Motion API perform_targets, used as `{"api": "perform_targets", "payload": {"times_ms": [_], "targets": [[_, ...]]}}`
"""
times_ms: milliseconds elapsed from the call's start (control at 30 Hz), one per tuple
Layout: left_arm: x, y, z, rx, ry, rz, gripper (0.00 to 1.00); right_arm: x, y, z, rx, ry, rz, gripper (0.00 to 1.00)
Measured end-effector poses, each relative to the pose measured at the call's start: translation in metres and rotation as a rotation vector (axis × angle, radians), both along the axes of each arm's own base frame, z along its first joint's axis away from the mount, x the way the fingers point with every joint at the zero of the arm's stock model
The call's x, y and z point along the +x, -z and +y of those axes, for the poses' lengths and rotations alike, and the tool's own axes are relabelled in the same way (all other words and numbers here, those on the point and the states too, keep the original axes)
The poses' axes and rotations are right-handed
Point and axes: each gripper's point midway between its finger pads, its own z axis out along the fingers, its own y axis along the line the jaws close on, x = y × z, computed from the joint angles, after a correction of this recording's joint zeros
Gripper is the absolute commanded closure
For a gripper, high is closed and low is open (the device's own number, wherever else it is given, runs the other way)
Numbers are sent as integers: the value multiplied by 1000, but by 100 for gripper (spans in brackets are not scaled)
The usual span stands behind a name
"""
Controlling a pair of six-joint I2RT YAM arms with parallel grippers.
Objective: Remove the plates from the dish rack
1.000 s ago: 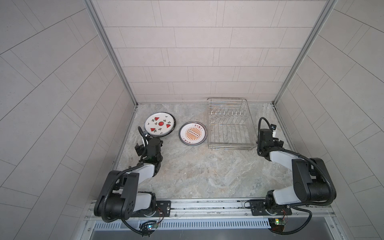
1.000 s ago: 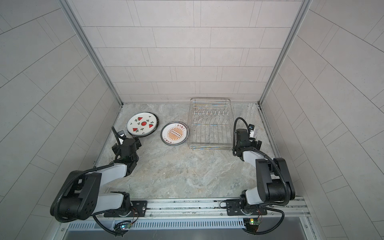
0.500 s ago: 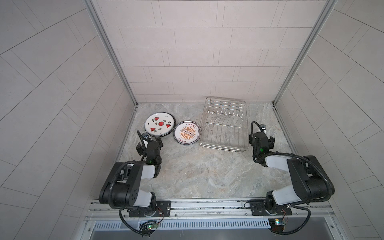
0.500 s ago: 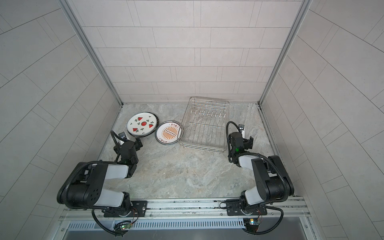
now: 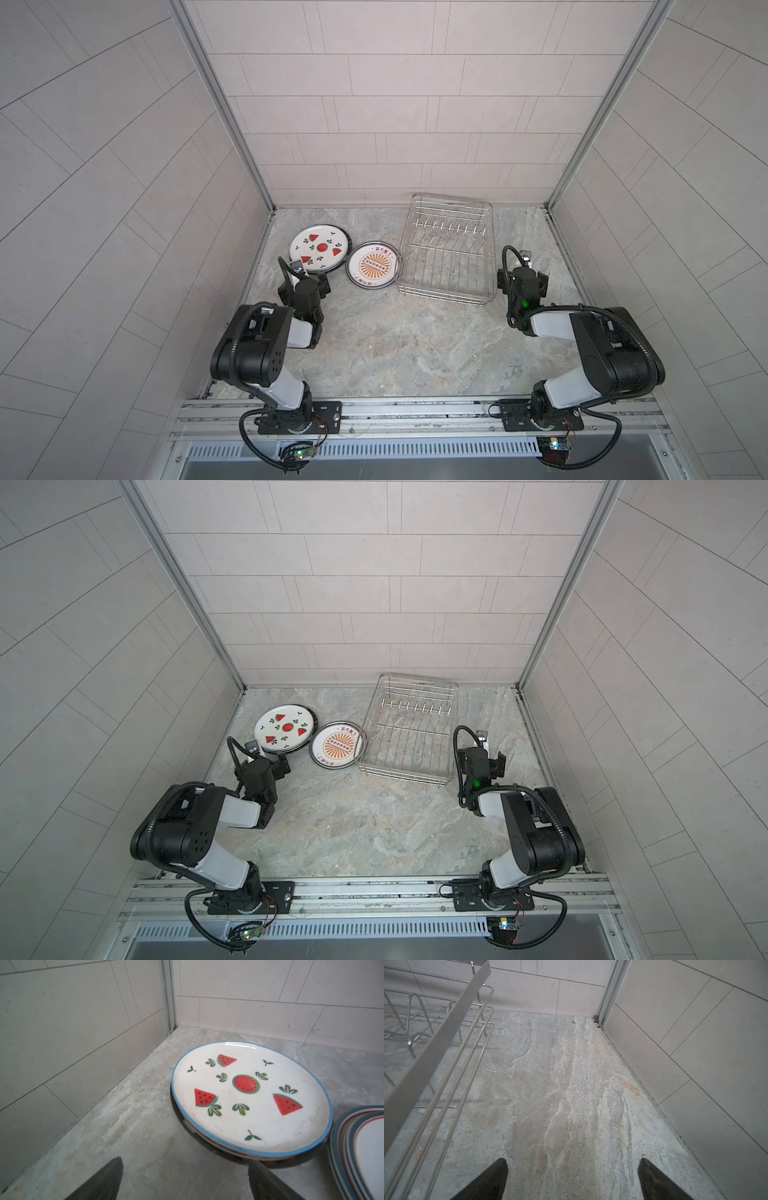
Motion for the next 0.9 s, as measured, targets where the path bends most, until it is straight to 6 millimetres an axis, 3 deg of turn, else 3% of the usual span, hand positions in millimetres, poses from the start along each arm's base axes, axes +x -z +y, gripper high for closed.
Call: {"api": "perform_targets", "payload": {"times_ms": [133, 900], "targets": [[13, -10, -3, 6, 14, -8, 0, 0, 0, 0, 1, -2, 0, 0], [11, -1, -3, 19, 22, 36, 0, 1, 3, 0, 6, -8, 7, 0]]}}
